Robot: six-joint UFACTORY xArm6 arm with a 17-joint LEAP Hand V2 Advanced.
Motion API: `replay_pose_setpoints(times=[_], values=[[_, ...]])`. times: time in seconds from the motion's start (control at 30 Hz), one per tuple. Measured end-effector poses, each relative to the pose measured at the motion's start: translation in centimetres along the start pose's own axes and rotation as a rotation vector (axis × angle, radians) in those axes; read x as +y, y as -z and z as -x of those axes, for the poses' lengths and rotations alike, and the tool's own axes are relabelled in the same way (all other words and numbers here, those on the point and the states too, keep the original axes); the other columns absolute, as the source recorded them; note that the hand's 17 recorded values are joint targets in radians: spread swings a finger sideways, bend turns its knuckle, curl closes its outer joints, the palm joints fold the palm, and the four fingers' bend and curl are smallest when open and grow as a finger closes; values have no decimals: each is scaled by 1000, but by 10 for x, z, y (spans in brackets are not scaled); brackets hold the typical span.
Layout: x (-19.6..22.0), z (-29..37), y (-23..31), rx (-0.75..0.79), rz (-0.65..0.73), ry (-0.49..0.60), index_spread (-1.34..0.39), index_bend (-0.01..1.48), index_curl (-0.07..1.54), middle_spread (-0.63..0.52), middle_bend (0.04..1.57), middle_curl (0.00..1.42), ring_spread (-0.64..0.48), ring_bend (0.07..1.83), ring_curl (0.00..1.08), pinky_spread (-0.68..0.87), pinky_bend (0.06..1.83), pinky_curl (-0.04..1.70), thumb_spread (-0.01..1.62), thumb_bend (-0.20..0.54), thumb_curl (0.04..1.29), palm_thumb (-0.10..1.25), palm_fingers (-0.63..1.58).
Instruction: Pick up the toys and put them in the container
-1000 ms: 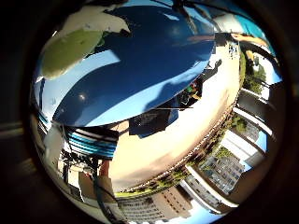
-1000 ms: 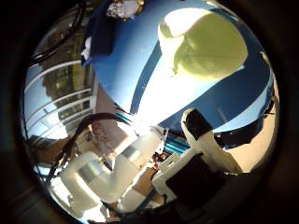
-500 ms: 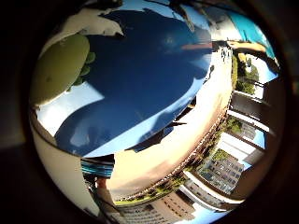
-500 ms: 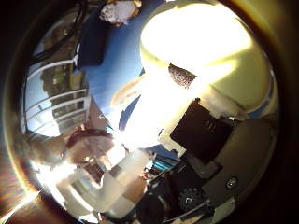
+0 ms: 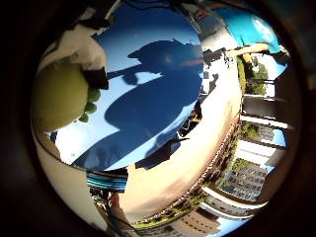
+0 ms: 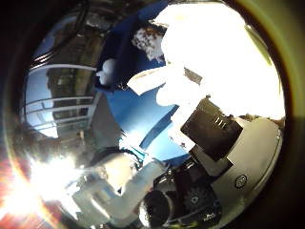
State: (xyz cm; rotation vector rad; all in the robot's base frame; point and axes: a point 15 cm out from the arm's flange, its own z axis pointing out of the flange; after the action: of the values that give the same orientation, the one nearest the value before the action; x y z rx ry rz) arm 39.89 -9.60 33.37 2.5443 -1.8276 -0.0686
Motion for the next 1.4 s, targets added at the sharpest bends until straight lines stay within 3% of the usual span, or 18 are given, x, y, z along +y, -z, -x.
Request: replay_pose_setpoints(times=[0.33,0.8,1.03,1.4], values=[[-75,81,135,-27,-171,46,-892,1119,143,-336,1139,1224,-128,1479,862,127,1655,716,1044,-14,743,1012,847],[-215,280,63,-88,-255,148,-875,1252,150,-327,1199,1273,-129,1545,869,111,1683,781,1050,-12,811,1020,781],[-253,354,8,-106,-273,188,-855,1289,145,-319,1219,1277,-128,1568,868,107,1691,800,1043,-14,835,1016,766],[-279,339,-27,-109,-275,18,-813,1351,124,-305,1254,1270,-125,1601,860,105,1698,829,1021,-28,853,925,734]])
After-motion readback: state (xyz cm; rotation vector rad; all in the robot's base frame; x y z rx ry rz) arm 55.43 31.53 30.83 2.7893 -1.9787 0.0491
